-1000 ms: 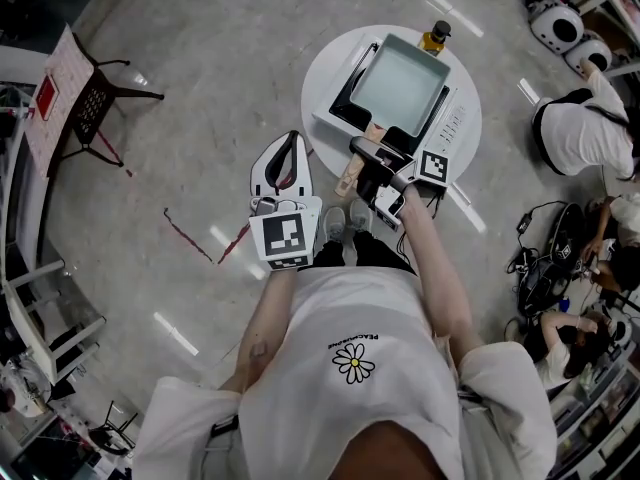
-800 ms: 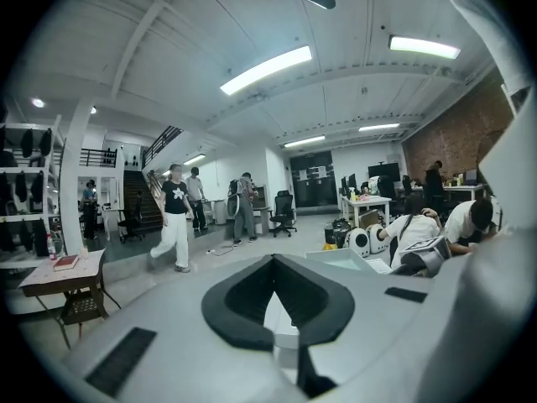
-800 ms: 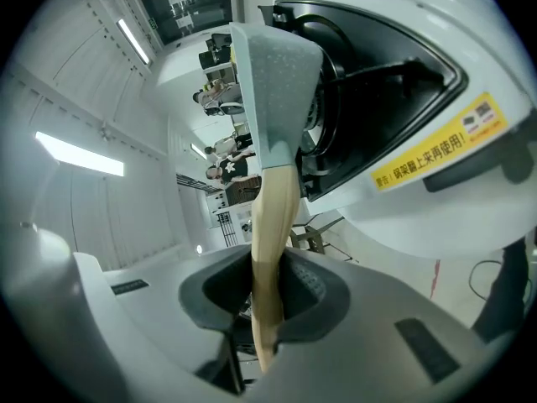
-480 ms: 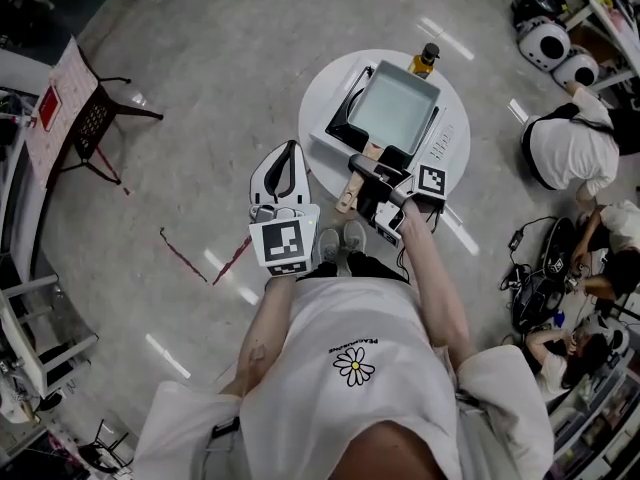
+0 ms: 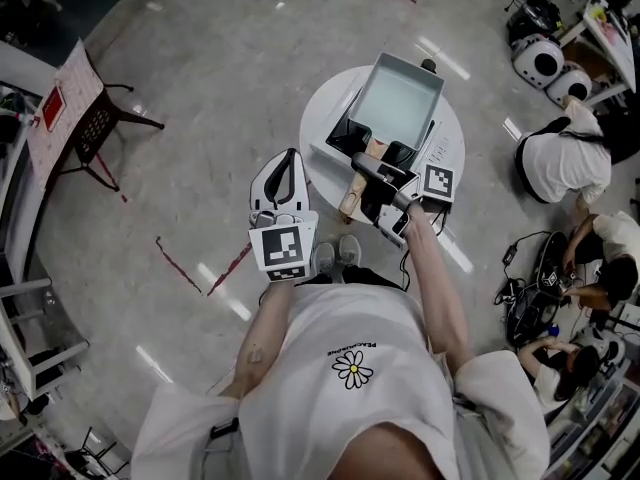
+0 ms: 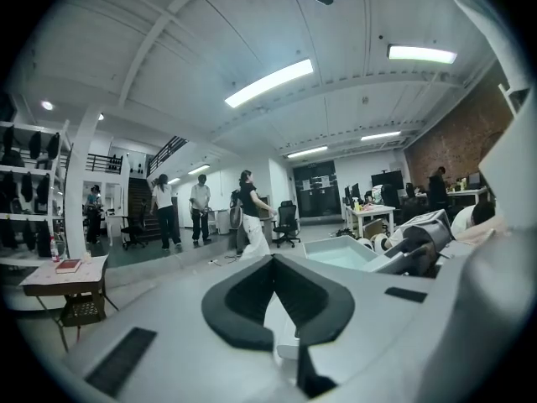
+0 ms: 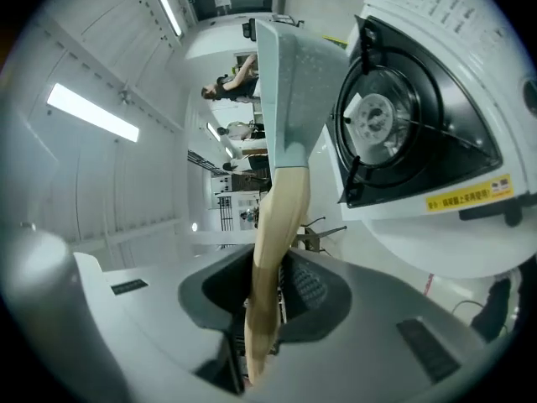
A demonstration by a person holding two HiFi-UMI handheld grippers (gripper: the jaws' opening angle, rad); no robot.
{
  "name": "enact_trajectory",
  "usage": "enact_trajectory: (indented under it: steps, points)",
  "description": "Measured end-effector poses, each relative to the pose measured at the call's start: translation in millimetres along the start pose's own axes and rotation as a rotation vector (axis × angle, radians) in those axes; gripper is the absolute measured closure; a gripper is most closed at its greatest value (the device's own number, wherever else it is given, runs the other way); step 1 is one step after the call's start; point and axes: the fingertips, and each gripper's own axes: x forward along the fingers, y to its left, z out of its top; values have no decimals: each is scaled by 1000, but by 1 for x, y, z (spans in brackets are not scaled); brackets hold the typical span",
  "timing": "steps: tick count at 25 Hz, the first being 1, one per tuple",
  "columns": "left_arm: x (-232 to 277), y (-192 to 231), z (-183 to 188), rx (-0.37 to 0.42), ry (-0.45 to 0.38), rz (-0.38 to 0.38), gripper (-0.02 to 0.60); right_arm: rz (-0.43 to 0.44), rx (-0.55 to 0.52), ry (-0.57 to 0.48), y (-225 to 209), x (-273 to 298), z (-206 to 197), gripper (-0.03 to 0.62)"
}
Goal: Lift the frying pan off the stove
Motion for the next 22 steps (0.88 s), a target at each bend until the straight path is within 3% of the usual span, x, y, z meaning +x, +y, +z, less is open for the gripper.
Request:
enact_trajectory:
  steps: [10, 22]
  points:
    - [-9, 4, 18, 17, -41, 21, 583, 108, -287, 20, 86, 7, 3, 511]
    - [-23, 13, 48, 37, -116, 29, 583, 189, -698, 86, 156, 7, -37, 508]
